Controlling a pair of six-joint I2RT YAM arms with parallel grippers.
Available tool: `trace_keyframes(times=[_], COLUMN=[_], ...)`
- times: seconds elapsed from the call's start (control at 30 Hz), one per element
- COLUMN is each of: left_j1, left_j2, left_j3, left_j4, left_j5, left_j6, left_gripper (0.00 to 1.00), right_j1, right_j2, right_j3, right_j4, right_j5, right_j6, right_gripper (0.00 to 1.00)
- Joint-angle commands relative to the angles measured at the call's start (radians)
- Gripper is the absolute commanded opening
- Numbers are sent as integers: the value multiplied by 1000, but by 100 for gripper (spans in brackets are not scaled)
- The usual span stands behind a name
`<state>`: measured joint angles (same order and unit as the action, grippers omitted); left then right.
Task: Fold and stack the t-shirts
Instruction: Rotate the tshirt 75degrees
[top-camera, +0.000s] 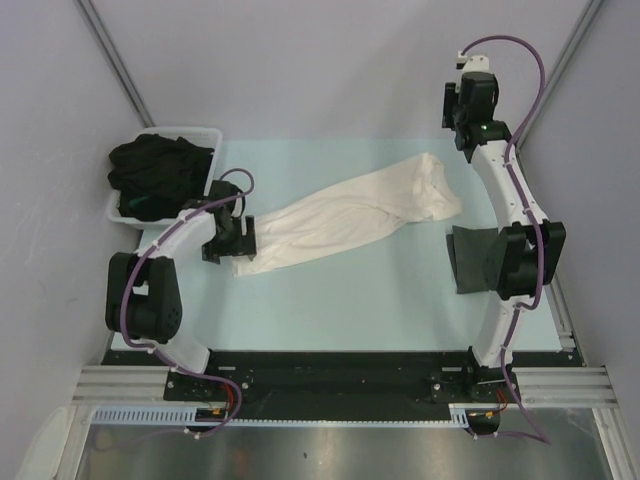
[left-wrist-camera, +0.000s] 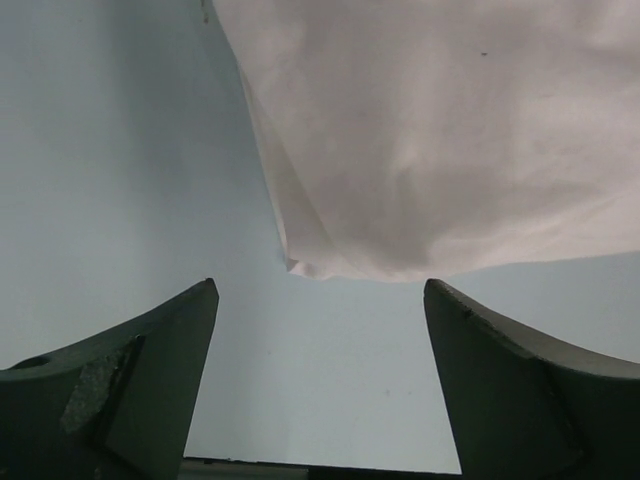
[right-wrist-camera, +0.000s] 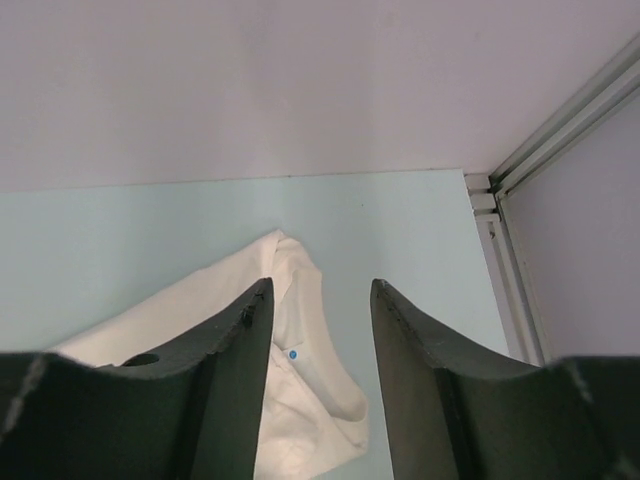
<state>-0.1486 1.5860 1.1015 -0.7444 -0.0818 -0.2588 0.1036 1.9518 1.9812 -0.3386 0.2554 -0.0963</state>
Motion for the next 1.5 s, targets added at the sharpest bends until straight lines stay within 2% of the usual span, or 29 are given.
trace_keyframes(times=[0.0, 0.3, 0.67, 1.0, 1.23, 1.47], left_j1=[-8, -9, -17, -31, -35, -35], left_j2=[28, 54, 111, 169, 177, 209], left_j3=[40, 15, 17, 49, 58, 67], left_j4=[7, 53, 43, 16, 11, 13], left_j5=[-79, -36, -35, -26, -18, 2], left_j6=[-10, 1, 12, 26, 46, 61], left_gripper=[89, 79, 81, 69, 65, 54], right_j1=[14, 28, 27, 22, 22, 22], right_j2=[25, -14, -43, -73, -149, -252], right_j3=[41, 45, 34, 21, 13, -53], right_j4=[-135, -157, -158, -171, -191, -174], right_j5=[18, 25, 36, 56, 74, 93], right_j6=[26, 4, -11, -16, -23, -31], right_gripper=[46, 46, 47, 47, 48, 50])
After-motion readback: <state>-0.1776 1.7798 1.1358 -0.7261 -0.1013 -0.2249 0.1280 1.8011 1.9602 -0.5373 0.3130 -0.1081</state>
